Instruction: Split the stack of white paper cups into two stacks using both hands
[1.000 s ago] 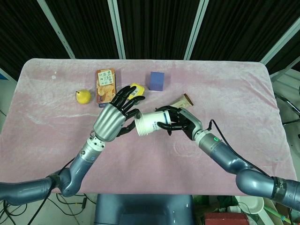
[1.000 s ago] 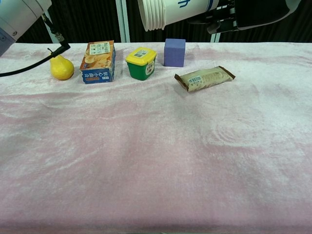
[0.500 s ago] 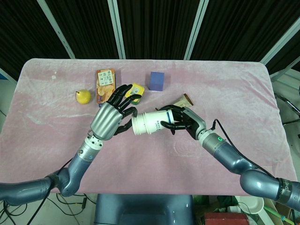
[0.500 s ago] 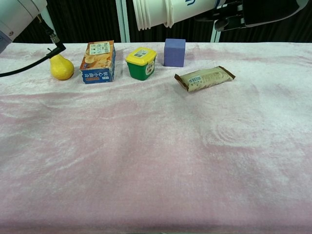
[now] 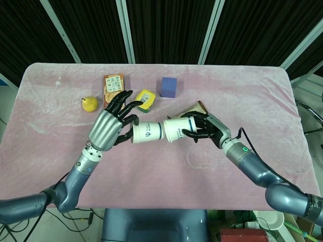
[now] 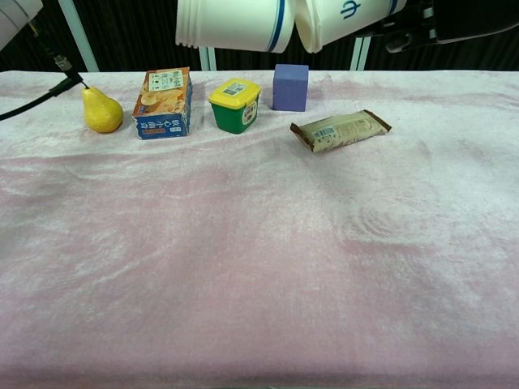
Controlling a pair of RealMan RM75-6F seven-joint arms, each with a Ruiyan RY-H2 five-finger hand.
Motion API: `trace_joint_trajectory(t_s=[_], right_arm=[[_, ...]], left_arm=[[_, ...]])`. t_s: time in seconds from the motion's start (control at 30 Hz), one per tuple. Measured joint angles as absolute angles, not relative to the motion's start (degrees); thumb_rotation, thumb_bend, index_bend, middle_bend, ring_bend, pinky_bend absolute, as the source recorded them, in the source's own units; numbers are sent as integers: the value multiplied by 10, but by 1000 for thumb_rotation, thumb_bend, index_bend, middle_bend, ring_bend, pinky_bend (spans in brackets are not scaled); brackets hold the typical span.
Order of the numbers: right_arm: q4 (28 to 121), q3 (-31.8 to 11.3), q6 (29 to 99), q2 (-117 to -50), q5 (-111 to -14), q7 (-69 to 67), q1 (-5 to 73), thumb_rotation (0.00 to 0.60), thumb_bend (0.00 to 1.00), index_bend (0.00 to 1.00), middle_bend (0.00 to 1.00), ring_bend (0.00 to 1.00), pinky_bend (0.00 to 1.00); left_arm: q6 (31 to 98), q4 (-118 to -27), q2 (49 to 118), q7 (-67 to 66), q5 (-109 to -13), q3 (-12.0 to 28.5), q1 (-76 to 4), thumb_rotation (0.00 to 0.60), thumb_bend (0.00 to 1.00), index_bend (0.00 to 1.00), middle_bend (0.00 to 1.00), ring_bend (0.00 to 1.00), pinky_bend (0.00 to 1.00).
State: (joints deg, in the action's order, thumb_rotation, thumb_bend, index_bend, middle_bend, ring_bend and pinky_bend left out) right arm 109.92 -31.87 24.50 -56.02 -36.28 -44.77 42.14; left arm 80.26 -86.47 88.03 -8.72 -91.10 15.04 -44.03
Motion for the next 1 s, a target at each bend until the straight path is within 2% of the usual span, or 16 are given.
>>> trace_joint_trajectory(t_s=[0.23,0.63,0.8,1.0], right_arm=[[1091,-284,274,-555,-415,-389,404,600,648,859,656,746,695],[1080,-193,358,-568,-479,-208,407,600,658,859,652,742,696],[1062,-140,453,-612,-510,-48,411,600,658,859,646,731,695],[1025,-74,605,-708,-567,152,402,600,655,859,644,728,695]], left_arm=[[776,-884,826,-92,-886,140,-422,600,637,605,236,0,111],[655,-976,683,-189,-755,112,-397,600,637,592,229,0,70],[610,-1005,647,-256,-658,96,-393,600,636,583,225,0,56],[578,-1005,633,-318,-566,74,-394,600,634,574,220,0,45]])
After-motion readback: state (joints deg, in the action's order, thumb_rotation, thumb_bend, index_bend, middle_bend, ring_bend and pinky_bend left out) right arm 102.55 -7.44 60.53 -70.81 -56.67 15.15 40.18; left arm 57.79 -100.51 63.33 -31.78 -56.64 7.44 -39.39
